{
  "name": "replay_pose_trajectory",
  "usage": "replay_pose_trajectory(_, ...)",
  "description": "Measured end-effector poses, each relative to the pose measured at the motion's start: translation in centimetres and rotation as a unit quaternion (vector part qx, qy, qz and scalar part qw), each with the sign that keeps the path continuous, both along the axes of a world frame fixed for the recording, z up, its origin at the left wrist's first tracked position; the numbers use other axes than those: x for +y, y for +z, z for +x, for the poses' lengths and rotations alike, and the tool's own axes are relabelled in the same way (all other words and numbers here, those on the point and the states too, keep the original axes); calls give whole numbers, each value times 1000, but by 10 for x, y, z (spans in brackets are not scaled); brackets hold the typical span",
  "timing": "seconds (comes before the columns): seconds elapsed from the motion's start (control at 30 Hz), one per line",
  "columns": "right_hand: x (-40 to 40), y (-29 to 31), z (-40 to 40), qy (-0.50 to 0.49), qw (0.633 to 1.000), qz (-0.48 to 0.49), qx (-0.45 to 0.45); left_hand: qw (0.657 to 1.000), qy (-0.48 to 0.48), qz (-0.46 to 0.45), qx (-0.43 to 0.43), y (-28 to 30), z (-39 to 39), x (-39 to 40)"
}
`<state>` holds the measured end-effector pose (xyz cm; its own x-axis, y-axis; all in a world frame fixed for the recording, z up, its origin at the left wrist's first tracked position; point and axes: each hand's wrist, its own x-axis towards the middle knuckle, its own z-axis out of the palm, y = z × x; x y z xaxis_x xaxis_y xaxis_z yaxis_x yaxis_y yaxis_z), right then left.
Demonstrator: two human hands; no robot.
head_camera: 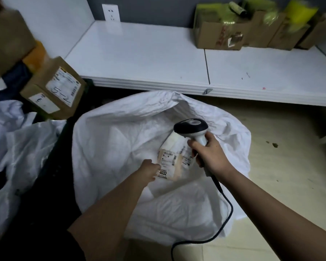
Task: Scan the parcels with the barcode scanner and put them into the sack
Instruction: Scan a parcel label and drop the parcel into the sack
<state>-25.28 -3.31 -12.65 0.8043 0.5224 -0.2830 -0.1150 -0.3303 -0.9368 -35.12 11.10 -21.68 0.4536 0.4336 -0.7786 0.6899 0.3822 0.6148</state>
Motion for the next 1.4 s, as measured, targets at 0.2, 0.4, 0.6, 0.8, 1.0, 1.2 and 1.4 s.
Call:
replay_pose_trajectory(0.2,2,75,-44,21,999,49,-12,992,-25,103,-64,111,-51,17)
replay_pose_trajectory(0.4,8,154,-103,60,992,102,-46,959,-20,266,-97,213,-119,34)
replay_pose_trajectory(0.6,28,200,-160,82,985,144,-40,916,58,370,-143,282,-194,57)
replay_pose_trajectory(0.8,60,216,-213,123,980,158,-20,855,151,473,-152,329,-272,83)
replay_pose_trajectory(1.0,98,228,-257,162,971,173,-22,644,300,704,6,366,-353,113)
replay_pose_trajectory(1.2,129,231,-281,190,964,186,-11,790,278,543,60,361,-411,177)
replay_pose_trajectory(1.4,145,220,-290,205,963,177,2,867,225,443,-35,350,-410,207)
